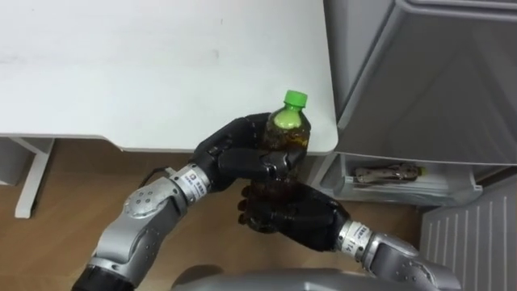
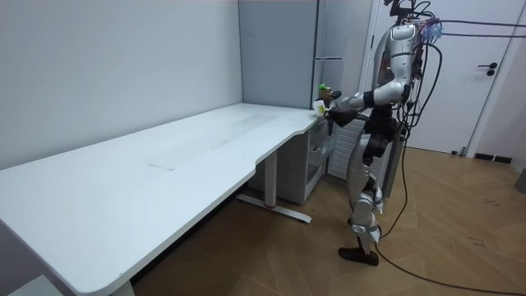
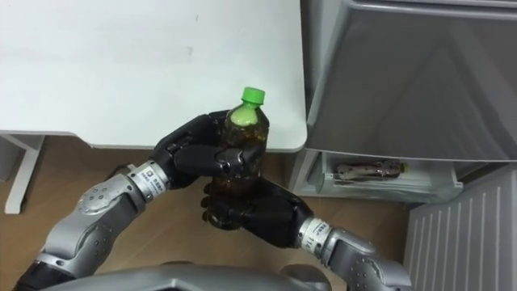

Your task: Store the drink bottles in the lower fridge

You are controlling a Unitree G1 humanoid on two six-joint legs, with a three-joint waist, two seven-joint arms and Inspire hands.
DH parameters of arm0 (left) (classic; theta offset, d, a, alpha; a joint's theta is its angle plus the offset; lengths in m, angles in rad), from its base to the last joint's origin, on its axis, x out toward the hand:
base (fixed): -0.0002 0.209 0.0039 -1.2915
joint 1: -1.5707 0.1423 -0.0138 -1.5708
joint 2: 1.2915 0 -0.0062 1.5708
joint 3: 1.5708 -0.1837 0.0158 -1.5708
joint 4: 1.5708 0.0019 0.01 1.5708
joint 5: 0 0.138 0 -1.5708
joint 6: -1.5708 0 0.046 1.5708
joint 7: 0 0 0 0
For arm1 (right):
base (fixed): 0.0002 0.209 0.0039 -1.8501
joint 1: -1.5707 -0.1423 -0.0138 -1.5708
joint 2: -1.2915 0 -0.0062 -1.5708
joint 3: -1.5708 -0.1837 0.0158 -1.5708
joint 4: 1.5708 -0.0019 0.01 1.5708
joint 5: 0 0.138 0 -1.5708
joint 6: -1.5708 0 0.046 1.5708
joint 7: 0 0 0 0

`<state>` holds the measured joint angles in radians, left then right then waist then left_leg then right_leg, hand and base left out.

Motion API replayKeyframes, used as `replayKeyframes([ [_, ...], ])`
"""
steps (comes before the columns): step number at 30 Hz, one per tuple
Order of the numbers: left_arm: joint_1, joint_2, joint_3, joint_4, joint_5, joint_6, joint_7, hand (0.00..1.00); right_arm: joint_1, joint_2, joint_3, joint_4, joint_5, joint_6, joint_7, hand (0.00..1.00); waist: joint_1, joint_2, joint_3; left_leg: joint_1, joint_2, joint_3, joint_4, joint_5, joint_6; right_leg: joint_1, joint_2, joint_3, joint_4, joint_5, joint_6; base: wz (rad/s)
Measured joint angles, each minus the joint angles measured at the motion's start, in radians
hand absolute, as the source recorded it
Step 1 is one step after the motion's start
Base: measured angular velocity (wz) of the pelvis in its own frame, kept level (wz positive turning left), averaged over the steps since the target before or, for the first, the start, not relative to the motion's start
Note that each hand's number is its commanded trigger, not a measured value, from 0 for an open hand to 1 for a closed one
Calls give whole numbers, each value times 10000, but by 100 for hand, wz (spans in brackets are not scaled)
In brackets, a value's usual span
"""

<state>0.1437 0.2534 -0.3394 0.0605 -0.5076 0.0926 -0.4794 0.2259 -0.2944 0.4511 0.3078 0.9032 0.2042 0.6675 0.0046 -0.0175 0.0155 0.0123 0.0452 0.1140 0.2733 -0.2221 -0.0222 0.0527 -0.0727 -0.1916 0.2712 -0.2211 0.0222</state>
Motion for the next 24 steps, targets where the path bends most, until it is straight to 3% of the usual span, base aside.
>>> replayKeyframes([
  [2, 1, -12, 4, 4, -2, 0, 0, 100, 11, 27, 9, 1, -1, 0, 0, 100, 1, 2, -1, -1, 0, 0, 7, 0, 0, 3, 0, -4, 2, 0, -1, 0],
  [3, 2, -59, 12, 5, -7, 0, 1, 85, 35, 42, 11, 1, -2, -1, 1, 100, 1, 5, -2, -1, 0, -1, 8, 0, 0, 6, 0, -5, 4, 0, -1, 0],
  [5, 3, -73, 19, 8, -5, 0, 0, 0, 51, 84, 10, 1, -1, -1, -8, 100, 1, 11, -6, -1, 3, -1, 8, 0, 0, 9, 1, -6, 10, 1, -1, 0],
  [24, 20, 79, -251, -655, -131, -7, -86, 0, 153, 57, -38, 14, 470, -137, -202, 100, 5, 74, -54, -11, 3, -16, 19, -1, 0, -33, 0, -38, 0, 1, -1, 0],
])
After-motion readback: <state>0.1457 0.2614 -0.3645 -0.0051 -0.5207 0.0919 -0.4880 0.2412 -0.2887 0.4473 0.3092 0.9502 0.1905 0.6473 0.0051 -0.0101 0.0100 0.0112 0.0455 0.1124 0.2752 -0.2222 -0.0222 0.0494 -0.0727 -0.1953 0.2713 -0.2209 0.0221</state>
